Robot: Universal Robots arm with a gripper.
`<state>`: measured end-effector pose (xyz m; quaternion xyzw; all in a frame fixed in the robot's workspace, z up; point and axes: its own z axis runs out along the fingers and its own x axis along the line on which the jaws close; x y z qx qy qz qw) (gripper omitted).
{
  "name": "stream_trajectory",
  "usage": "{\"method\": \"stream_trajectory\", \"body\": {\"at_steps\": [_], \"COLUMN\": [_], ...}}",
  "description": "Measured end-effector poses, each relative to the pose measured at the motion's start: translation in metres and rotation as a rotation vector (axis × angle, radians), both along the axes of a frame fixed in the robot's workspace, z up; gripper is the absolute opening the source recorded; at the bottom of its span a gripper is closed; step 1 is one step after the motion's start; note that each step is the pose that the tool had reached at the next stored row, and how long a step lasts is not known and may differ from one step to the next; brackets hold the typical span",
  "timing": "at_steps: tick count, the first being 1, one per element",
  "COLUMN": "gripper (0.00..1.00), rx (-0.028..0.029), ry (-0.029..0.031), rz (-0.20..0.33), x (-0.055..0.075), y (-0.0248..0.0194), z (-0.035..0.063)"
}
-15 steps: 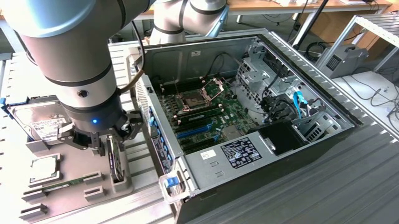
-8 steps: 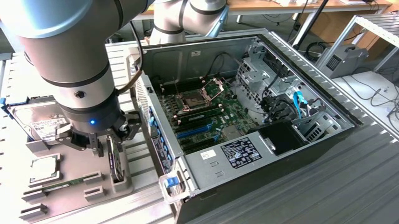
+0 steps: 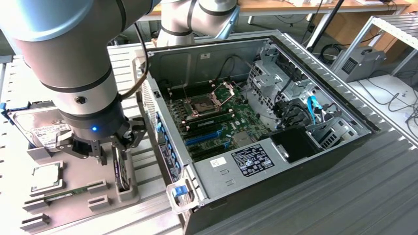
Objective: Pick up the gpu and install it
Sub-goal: 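Pick up the gpu and move the gpu toward the slot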
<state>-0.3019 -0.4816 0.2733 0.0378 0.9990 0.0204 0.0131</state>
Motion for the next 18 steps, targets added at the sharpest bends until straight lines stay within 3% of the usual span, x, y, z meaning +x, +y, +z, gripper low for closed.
{"method": "stream_trajectory", "body": {"at_steps": [9,12,18], "gripper": [0.42,0.42,0.42], "rx": [-0.0037,-0.0078,-0.0107], "ry": [-0.0001,0.0000,0.0001], "rz": [0.000,0.000,0.000], "x": [0.000,0.000,0.002], "y": [0.0027,0.0054,0.0130], "z": [-0.0043,-0.0064,-0.0116]}}
